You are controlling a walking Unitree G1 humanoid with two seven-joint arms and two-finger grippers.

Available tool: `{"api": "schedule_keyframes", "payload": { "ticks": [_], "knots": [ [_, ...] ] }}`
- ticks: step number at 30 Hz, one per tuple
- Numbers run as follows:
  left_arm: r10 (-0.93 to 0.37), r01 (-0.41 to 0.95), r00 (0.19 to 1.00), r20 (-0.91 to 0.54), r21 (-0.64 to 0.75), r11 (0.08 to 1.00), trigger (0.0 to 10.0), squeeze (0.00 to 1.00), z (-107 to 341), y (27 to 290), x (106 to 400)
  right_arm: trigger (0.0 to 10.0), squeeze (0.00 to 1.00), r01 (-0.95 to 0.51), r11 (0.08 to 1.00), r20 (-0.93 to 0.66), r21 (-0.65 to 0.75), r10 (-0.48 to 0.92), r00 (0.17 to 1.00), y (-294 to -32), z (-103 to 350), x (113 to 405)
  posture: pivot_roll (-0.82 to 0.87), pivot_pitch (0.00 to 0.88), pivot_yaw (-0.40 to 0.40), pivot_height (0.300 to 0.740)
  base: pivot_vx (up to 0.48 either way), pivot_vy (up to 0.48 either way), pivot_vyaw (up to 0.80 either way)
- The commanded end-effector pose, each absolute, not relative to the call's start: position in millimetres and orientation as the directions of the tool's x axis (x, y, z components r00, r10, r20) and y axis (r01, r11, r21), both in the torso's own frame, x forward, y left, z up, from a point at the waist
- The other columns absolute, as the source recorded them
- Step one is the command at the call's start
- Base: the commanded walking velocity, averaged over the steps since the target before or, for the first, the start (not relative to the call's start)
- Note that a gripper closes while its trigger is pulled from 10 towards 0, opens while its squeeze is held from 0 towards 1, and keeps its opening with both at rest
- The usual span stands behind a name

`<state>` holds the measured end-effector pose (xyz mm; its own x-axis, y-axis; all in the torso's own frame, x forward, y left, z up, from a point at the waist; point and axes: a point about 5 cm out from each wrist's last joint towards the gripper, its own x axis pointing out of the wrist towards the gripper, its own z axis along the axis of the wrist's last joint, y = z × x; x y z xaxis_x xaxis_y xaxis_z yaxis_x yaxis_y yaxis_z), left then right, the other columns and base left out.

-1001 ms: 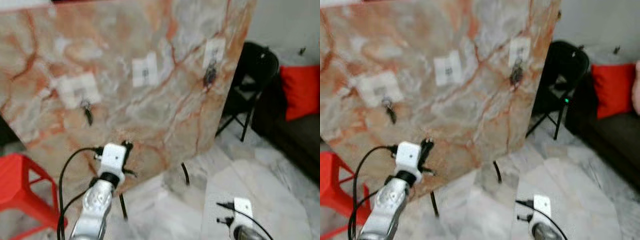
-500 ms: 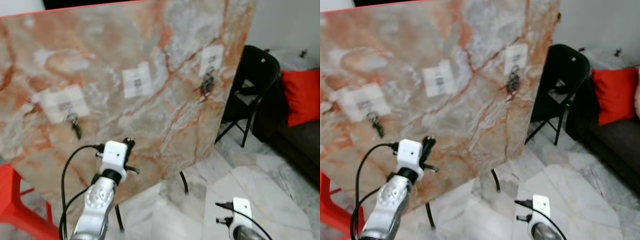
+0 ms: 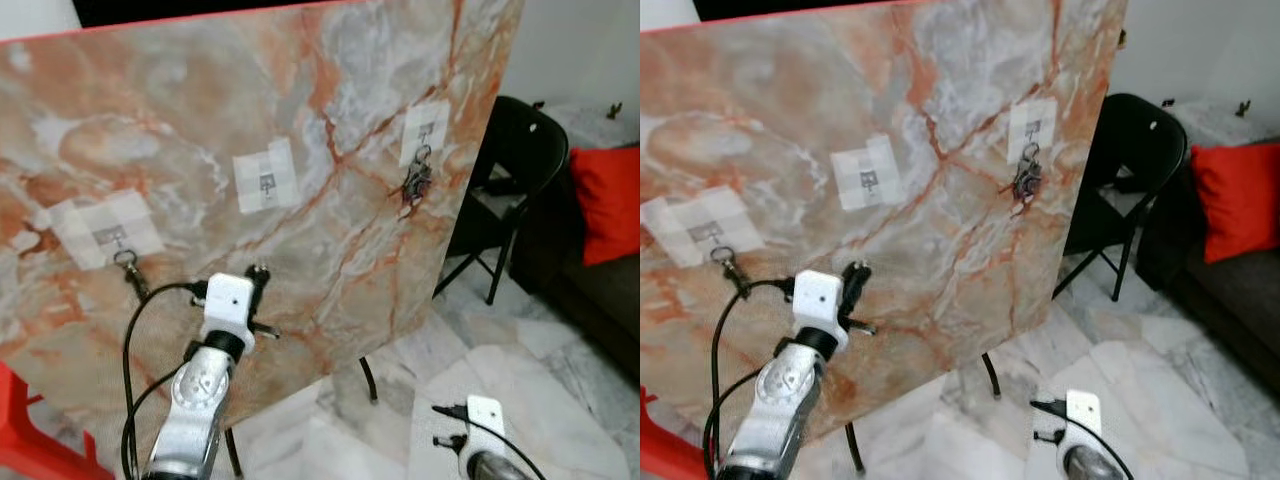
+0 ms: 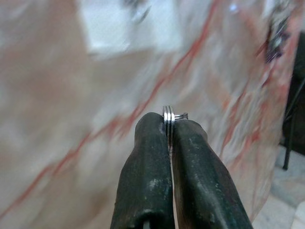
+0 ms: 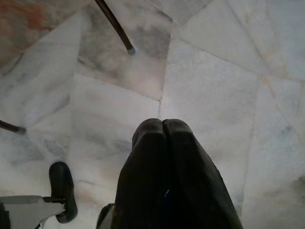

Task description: Hang keys on a hook

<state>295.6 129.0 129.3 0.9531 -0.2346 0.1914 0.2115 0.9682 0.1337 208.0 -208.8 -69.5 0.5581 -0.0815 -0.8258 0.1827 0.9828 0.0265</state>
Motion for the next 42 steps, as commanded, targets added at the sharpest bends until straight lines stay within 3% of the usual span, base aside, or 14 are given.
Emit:
{"api": "schedule_keyframes", "payload": {
  "ticks": [1, 17, 23, 29, 35, 42],
  "knots": [
    [-0.255, 0.233, 0.943, 0.215, 0.122, 0.965, 10.0, 0.0, 135, 122, 297, 10.0, 0.0, 0.203, 0.979, -0.832, 0.019, -0.097, 0.547, -213, -71, 203, 0.02, 0.0, -0.021, 0.736, 0.0, 0.0, 0.0],
    [-0.26, 0.233, 0.937, 0.235, 0.138, 0.963, 10.0, 0.0, 142, 116, 315, 10.0, 0.0, 0.215, 0.976, -0.831, 0.02, -0.104, 0.547, -211, -72, 203, 0.01, 0.0, -0.006, 0.736, 0.0, 0.0, 0.0],
    [-0.204, 0.178, 0.969, 0.137, 0.178, 0.968, 10.0, 0.0, 113, 144, 298, 10.0, 0.0, 0.214, 0.977, -0.832, 0.018, -0.104, 0.545, -211, -72, 203, 0.01, 0.0, -0.007, 0.736, 0.0, 0.0, 0.0],
    [-0.198, 0.173, 0.973, 0.122, 0.187, 0.967, 10.0, 0.0, 109, 154, 291, 10.0, 0.0, 0.211, 0.977, -0.833, 0.015, -0.105, 0.543, -212, -72, 203, 0.02, 0.0, -0.017, 0.736, 0.0, 0.0, 0.0],
    [-0.203, 0.178, 0.971, 0.127, 0.184, 0.967, 10.0, 0.0, 111, 152, 291, 10.0, 0.0, 0.207, 0.978, -0.834, 0.011, -0.105, 0.542, -213, -72, 202, 0.02, 0.0, -0.017, 0.736, 0.0, 0.0, 0.0],
    [-0.245, 0.223, 0.961, 0.128, 0.168, 0.96, 10.0, 0.0, 111, 138, 291, 10.0, 0.0, 0.206, 0.978, -0.834, 0.009, -0.106, 0.541, -213, -72, 202, 0.01, 0.0, -0.015, 0.736, 0.0, 0.376, 0.0]
  ]
}}
